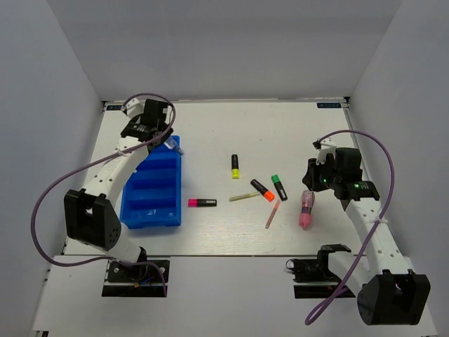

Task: Sort the stationery into containers
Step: Place the stationery in the storage box, then pick up the stationery from the center of the board.

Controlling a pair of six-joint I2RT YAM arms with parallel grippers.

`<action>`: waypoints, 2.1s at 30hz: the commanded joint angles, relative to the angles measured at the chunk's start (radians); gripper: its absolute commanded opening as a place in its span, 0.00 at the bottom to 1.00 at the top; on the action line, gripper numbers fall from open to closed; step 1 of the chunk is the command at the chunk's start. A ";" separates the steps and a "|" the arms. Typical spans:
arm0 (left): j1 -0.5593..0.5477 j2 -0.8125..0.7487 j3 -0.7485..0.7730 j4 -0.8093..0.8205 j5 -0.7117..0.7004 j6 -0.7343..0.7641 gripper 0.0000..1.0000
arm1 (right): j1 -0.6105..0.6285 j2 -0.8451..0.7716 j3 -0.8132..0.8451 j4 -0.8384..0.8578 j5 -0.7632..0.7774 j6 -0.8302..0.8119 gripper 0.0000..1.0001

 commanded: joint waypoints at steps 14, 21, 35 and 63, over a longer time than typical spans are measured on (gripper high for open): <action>0.108 0.171 0.215 -0.411 -0.394 -0.570 0.00 | -0.004 -0.015 0.038 0.009 -0.005 0.012 0.29; 0.124 0.222 0.176 -0.373 -0.365 -0.676 0.00 | -0.004 -0.007 0.038 0.008 -0.015 0.013 0.32; 0.124 0.363 0.235 -0.296 -0.385 -0.645 0.03 | -0.006 0.001 0.041 -0.001 -0.022 0.004 0.42; -0.099 -0.212 -0.189 0.014 0.488 0.592 0.84 | 0.001 0.269 0.131 -0.215 0.178 0.063 0.64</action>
